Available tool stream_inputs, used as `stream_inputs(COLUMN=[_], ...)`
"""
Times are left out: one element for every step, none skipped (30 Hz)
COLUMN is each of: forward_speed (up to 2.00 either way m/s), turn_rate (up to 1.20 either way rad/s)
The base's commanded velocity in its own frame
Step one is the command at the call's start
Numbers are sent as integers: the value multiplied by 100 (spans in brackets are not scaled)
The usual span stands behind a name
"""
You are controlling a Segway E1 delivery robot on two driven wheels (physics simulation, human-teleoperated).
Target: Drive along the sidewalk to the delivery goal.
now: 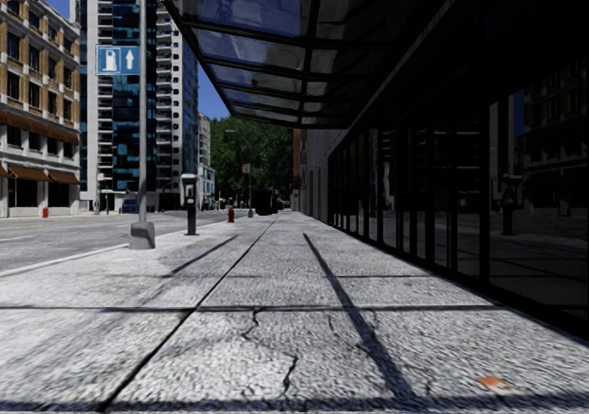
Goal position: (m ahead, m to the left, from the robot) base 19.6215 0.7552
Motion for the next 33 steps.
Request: stream_inputs(forward_speed=[182, 182, 182, 182, 182, 182, 182, 182, 182, 182, 182, 182, 182, 182, 182, 182, 182, 183, 183, 183, 185, 186, 187, 187, 187, 188, 188, 188, 188, 188, 188, 189, 189], turn_rate=[-40, -40, -46, -48, -48, -1, -1, 0, 0, 0, 0, 0, 0, 0, 0, 0, 0, 0, 0, 0, 0, 0, 0, 0, 0, 0, 0, 0, 0, 0, 0, 0, 0])
